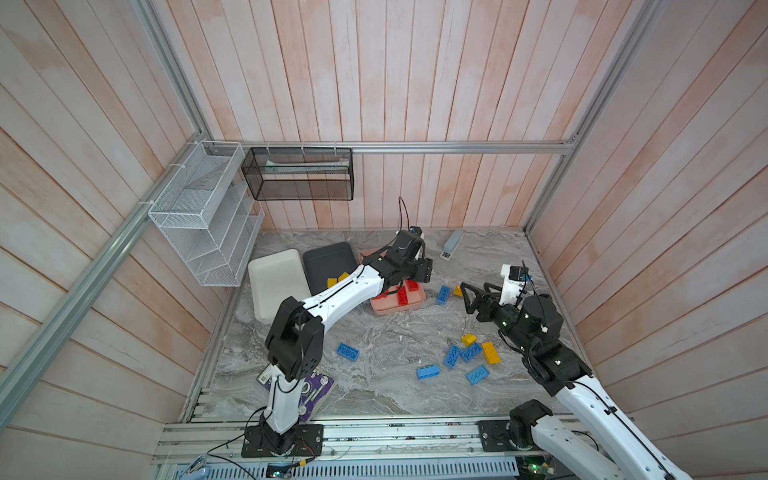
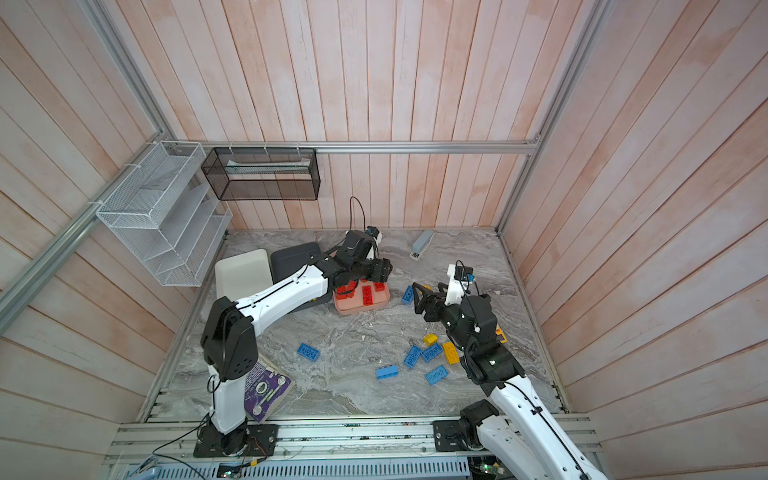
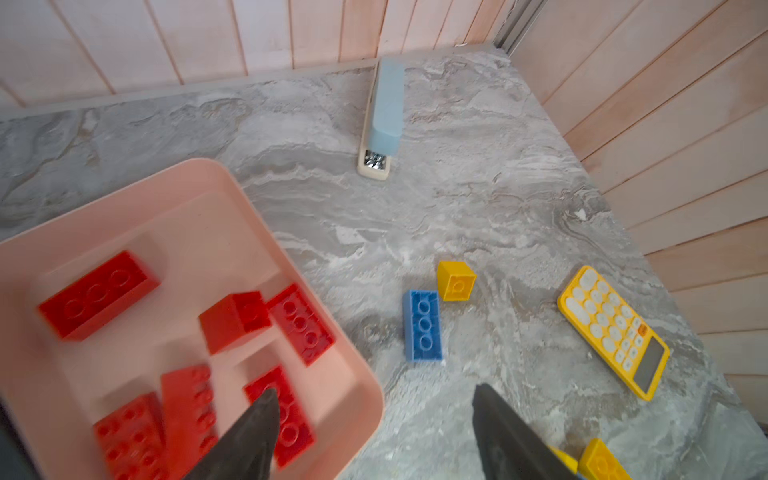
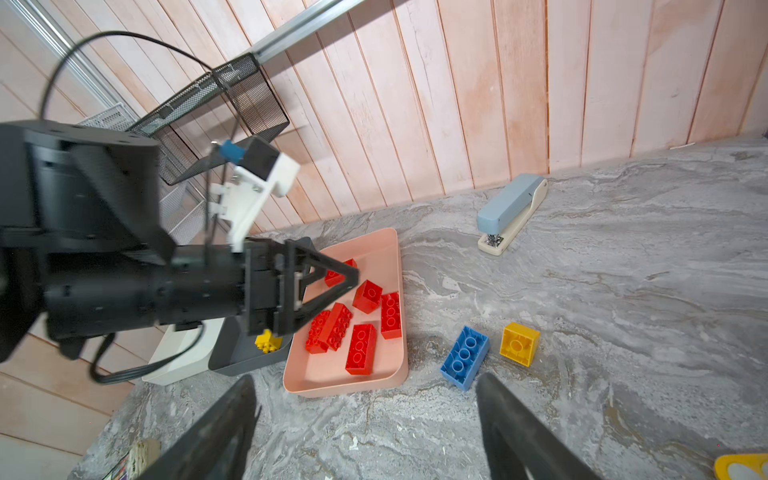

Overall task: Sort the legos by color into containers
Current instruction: 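Grasp the small yellow brick beside the stapler with the left gripper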

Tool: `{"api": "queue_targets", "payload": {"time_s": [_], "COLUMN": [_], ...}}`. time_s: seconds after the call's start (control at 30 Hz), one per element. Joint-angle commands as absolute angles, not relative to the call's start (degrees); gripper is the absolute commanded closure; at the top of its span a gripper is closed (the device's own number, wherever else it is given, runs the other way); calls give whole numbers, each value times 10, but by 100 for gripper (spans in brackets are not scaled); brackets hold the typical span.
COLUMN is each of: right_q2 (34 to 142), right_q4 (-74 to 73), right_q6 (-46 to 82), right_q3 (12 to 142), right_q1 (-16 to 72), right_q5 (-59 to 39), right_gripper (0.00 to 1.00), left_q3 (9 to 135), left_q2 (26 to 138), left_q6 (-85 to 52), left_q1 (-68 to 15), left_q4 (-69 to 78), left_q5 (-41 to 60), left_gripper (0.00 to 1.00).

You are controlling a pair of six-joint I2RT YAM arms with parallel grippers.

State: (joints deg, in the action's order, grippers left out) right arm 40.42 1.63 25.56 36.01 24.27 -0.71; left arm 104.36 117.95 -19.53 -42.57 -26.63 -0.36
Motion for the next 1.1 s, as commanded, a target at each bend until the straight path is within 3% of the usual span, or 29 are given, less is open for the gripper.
{"api": "queue_targets", "payload": {"time_s": [0.0, 0.33, 0.67, 1.07], "right_q2": [402, 382, 363, 354], "right_q4": [12, -5, -34, -34], "right_q6": [263, 272, 281, 284], "right_q3": [358, 347, 309, 296], "right_q1": [243, 243, 243, 243], "right_q5": [-10, -9, 17, 18], "right_gripper": [17, 17, 17, 17], "left_q3": [1122, 1336, 1389, 1430], "left_q2": [1248, 1424, 1498, 1572], "left_q6": [-191, -225, -249, -277], "left_q1": [-442, -470, -493, -499], "left_q4": [-299, -329, -282, -205], "left_q5": [2, 0, 1, 11], "left_gripper": [28, 32, 26, 28]}}
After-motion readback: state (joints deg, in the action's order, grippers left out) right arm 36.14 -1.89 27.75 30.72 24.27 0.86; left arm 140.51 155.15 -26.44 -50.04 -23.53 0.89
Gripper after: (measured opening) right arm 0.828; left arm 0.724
